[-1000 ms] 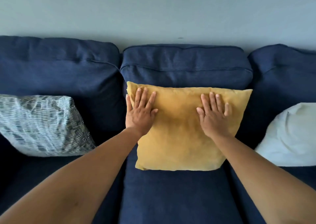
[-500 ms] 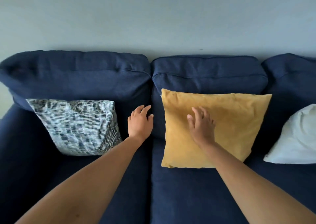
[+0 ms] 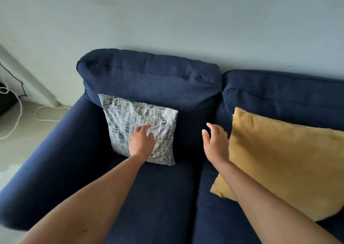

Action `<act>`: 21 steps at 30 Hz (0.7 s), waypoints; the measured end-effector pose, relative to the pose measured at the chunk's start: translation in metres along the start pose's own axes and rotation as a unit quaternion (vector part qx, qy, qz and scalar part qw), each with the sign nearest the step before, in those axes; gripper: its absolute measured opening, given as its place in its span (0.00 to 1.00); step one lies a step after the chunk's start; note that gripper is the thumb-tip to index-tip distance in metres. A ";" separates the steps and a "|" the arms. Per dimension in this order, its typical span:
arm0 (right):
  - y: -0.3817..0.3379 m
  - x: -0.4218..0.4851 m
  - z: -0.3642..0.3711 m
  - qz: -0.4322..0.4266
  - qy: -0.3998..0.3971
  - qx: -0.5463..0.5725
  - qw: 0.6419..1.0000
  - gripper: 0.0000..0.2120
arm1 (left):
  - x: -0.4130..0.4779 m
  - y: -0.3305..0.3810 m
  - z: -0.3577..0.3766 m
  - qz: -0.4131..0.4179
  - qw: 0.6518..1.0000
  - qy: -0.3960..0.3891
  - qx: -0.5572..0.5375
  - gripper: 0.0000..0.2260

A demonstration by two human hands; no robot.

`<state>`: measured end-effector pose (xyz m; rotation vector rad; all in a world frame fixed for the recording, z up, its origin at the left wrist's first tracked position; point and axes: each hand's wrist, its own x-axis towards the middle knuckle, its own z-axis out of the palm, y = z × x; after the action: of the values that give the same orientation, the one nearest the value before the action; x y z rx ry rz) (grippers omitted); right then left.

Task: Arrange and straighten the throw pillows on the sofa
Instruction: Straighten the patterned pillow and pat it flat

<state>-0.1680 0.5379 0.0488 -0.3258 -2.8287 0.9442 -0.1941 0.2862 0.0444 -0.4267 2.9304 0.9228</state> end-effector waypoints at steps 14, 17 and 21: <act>-0.087 0.044 0.121 0.222 -0.095 0.304 0.921 0.28 | 0.151 -0.142 -0.073 -0.155 0.933 0.003 -0.324 0.35; -0.095 0.046 0.138 0.251 -0.045 0.309 0.916 0.21 | 0.179 -0.154 -0.081 -0.123 0.926 -0.018 -0.357 0.29; -0.104 0.040 0.154 0.267 0.027 0.312 0.912 0.10 | 0.199 -0.166 -0.077 -0.108 0.931 -0.029 -0.346 0.08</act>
<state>-0.2540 0.3783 -0.0075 -1.0304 -2.2334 1.8243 -0.3367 0.0626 -0.0087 -0.7056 2.3470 1.8673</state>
